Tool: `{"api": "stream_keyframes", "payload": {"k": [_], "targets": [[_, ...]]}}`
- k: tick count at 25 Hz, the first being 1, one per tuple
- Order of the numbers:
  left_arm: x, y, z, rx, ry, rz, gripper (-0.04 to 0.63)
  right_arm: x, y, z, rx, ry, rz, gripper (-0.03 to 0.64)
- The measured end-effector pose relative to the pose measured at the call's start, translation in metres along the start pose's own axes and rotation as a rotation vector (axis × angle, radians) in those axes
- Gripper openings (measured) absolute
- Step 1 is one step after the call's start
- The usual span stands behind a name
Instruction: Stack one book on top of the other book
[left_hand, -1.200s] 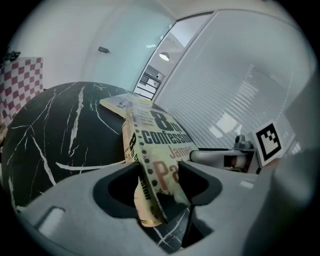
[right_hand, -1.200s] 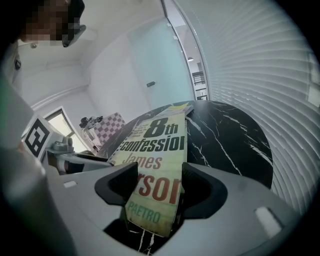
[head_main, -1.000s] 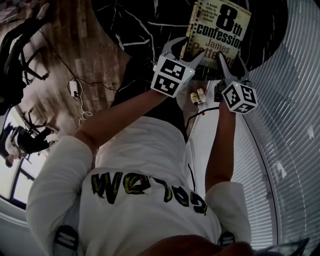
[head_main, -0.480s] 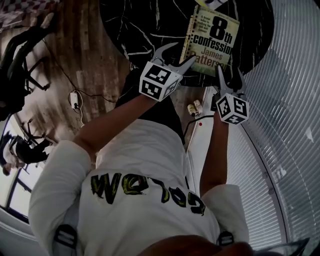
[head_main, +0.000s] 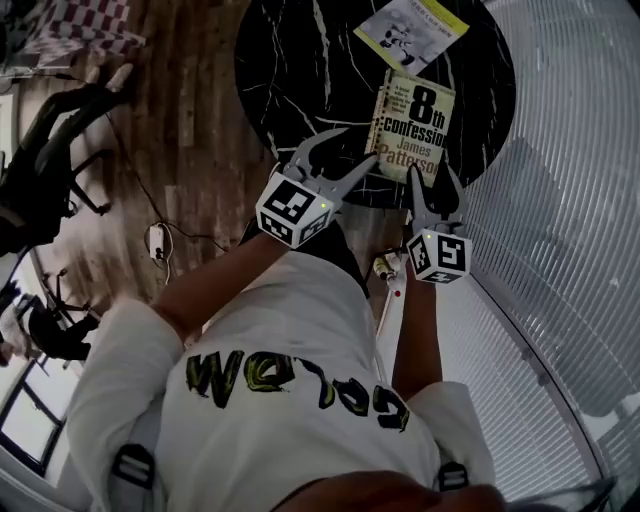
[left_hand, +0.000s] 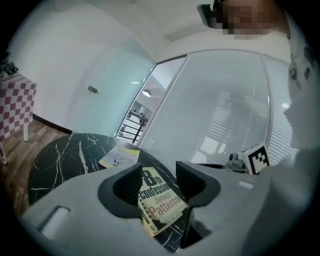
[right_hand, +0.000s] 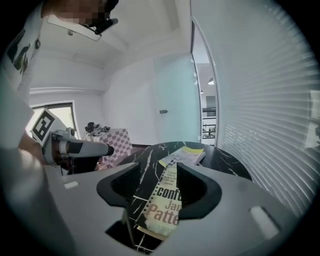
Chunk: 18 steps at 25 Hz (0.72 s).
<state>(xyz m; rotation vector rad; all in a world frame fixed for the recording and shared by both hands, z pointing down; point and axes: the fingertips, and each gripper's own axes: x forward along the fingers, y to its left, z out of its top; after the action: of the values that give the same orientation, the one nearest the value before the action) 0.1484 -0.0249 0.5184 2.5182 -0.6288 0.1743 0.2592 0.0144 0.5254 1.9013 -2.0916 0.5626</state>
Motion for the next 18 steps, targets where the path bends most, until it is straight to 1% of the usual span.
{"api": "stream_keyframes", "payload": {"k": [5, 9, 12, 14, 18], "targets": [[-0.036, -0.012, 0.038, 0.053, -0.053, -0.028, 0.207, -0.007, 0.037, 0.039, -0.022, -0.077, 0.038, 0.180], [-0.059, -0.018, 0.064, 0.118, -0.091, -0.039, 0.147, -0.012, 0.070, 0.069, -0.035, -0.131, 0.095, 0.142], [-0.076, -0.020, 0.084, 0.159, -0.114, -0.039, 0.120, -0.014, 0.096, 0.092, -0.063, -0.168, 0.139, 0.115], [-0.090, -0.022, 0.095, 0.170, -0.124, -0.037, 0.107, -0.018, 0.115, 0.107, -0.076, -0.185, 0.169, 0.098], [-0.110, -0.022, 0.114, 0.170, -0.151, -0.031, 0.075, -0.023, 0.148, 0.139, -0.099, -0.227, 0.233, 0.063]]}}
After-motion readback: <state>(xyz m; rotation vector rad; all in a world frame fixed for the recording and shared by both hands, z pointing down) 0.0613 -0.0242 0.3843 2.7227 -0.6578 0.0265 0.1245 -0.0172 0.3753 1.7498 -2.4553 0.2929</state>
